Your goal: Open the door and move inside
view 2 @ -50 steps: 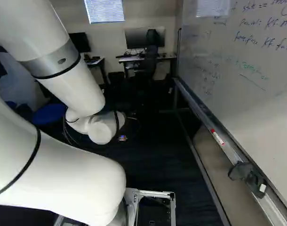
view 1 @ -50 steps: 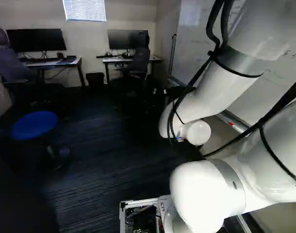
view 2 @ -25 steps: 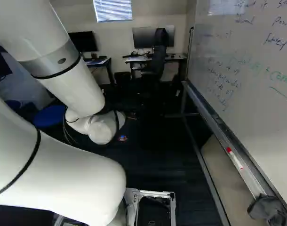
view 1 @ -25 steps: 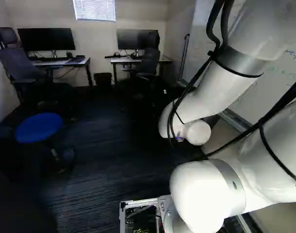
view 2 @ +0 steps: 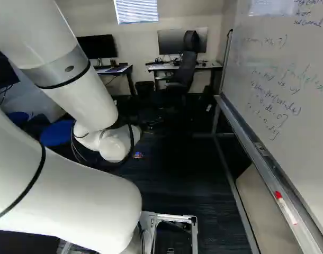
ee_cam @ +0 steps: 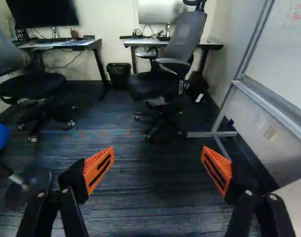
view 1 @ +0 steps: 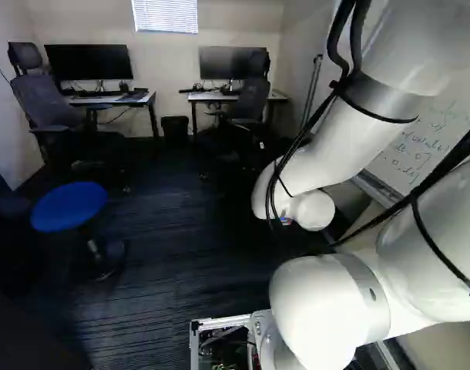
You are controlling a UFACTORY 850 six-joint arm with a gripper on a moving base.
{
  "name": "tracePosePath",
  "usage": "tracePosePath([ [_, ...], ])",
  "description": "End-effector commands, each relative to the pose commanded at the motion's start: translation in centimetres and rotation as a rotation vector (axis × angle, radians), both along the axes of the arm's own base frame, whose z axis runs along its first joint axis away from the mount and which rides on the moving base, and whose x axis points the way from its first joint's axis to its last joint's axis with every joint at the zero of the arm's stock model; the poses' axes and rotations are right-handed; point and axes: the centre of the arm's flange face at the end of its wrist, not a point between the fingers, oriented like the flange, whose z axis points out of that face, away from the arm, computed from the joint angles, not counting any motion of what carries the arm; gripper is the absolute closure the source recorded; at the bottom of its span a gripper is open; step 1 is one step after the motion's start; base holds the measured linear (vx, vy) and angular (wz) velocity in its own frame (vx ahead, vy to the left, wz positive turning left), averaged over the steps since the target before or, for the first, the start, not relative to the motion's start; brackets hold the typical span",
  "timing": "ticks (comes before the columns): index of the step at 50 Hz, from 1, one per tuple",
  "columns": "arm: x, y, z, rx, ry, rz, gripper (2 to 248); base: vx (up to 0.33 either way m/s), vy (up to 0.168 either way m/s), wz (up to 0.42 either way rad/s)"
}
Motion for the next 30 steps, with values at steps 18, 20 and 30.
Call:
tracePosePath([
  [18,0.00,0.00,0.00,0.000,0.000,0.000,3,0.172,0.005,0.011],
  [20,0.00,0.00,0.00,0.000,0.000,0.000,3,0.176,0.012,0.019],
  [30,0.00,0.00,0.00,0.000,0.000,0.000,3,0.173,0.008,0.010],
])
